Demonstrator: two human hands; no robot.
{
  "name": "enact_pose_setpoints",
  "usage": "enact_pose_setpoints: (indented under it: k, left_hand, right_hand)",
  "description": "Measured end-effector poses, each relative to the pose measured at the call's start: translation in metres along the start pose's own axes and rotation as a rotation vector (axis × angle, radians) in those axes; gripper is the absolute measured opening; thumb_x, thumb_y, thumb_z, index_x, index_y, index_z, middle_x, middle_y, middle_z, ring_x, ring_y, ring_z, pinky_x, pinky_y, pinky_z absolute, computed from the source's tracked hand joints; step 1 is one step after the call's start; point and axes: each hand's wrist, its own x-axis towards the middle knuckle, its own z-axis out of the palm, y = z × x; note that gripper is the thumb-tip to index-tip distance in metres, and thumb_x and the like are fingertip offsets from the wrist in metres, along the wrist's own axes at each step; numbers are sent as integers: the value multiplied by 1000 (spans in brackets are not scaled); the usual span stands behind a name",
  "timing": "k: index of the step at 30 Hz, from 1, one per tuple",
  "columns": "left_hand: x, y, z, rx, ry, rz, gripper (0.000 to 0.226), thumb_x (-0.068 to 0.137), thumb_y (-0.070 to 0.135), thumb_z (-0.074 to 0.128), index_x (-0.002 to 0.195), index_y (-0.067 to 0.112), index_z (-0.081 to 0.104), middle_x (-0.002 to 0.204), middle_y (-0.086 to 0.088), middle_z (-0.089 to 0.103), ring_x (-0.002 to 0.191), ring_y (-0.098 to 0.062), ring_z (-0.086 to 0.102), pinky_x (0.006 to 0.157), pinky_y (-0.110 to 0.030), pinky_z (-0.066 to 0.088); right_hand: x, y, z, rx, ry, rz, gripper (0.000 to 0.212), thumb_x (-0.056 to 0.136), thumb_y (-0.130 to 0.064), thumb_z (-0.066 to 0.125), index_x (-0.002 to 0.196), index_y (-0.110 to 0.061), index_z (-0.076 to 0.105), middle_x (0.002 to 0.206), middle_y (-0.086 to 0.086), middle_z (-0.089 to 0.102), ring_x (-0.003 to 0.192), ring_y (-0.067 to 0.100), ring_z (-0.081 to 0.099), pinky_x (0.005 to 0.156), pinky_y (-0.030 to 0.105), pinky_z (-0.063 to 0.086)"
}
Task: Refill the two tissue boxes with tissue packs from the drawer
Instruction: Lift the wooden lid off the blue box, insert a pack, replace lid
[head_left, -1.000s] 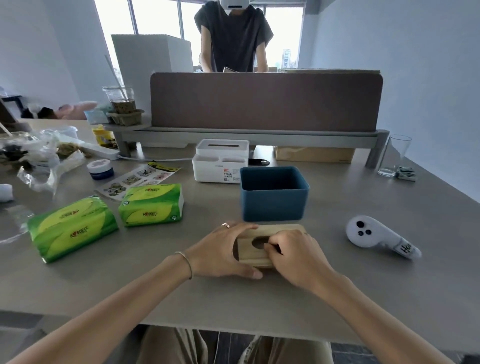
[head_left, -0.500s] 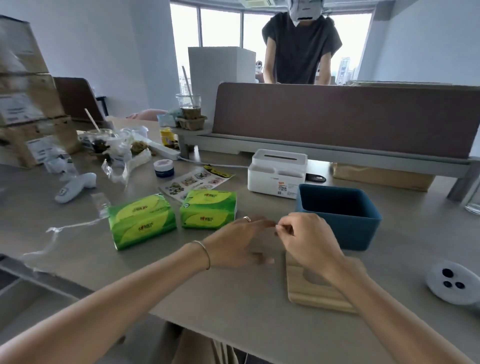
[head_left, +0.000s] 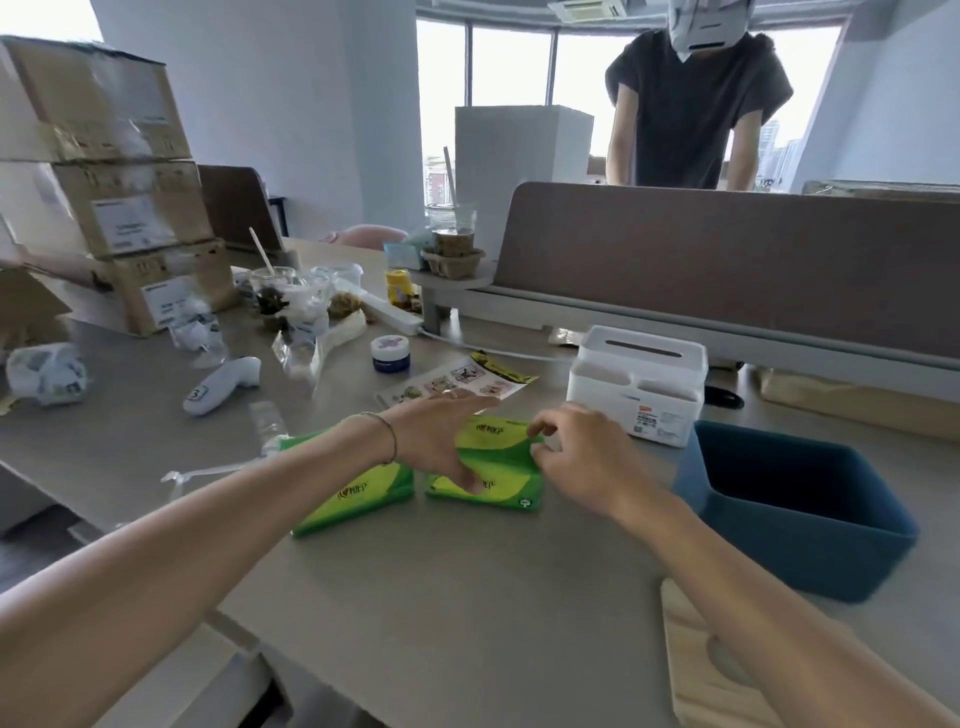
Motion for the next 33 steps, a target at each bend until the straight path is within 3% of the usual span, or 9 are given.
enact_pose_setpoints:
  k: [5, 10, 13, 17, 22, 26, 30, 33]
  left_hand:
    - [11, -1, 9, -96, -9, 13, 116, 69, 45, 89, 161, 31, 20, 163, 2, 36, 147, -21, 35, 119, -36, 26]
    - [6, -4, 15, -166, 156, 21, 110, 63, 54, 88, 155, 40, 29, 152, 5, 46, 136, -20, 45, 113, -38, 38]
    - [2, 3, 10, -194, 289, 53, 107, 59, 66, 82, 150, 49, 31, 147, 11, 48, 131, -17, 47, 109, -42, 43]
    - [1, 32, -11, -221, 388, 148, 103, 64, 60, 85, 151, 46, 33, 142, 12, 48, 126, -14, 45, 104, -35, 43]
    - [17, 89, -33, -229, 449, 283, 100, 66, 54, 87, 152, 38, 37, 138, 12, 49, 118, -6, 40, 97, -25, 35]
    - [40, 137, -37, -227, 476, 348, 99, 64, 55, 87, 149, 35, 41, 135, 7, 53, 120, -14, 47, 99, -28, 37]
    - [59, 181, -34, -214, 486, 398, 99, 63, 56, 87, 149, 34, 42, 137, 6, 55, 122, -17, 47, 100, -28, 36]
    - [69, 205, -28, -212, 467, 435, 99, 66, 54, 86, 150, 34, 40, 138, 6, 53, 123, -16, 45, 96, -24, 32]
  right_hand:
    - [5, 11, 3, -8, -9, -2, 34, 90, -41, 66, 122, -29, 64, 121, -3, 61, 99, 19, 62, 88, 42, 53]
    - [7, 23, 1, -3, -118, -21, 80, 80, -62, 71, 148, -31, 42, 144, -4, 46, 116, 22, 59, 98, 46, 50]
    - [3, 27, -11, 14, -108, -70, 97, 74, -61, 78, 154, -33, 31, 152, -3, 38, 126, 23, 55, 100, 47, 49]
    - [-7, 35, -49, 37, -4, -140, 104, 69, -49, 86, 154, -34, 28, 158, -5, 32, 135, 19, 46, 106, 47, 46]
    - [-35, 59, -104, 31, 90, -107, 103, 69, -40, 89, 153, -37, 31, 150, -10, 44, 123, 10, 51, 101, 36, 46]
    - [-57, 85, -136, 8, 139, -48, 102, 68, -37, 90, 153, -36, 33, 150, -8, 44, 129, 13, 51, 108, 39, 44]
    - [-77, 114, -157, -66, 160, 7, 104, 66, -35, 87, 154, -35, 32, 155, -8, 37, 138, 13, 43, 111, 30, 37]
    - [-88, 132, -167, -94, 165, 66, 106, 62, -32, 88, 153, -37, 33, 149, -5, 41, 132, 16, 47, 108, 32, 40]
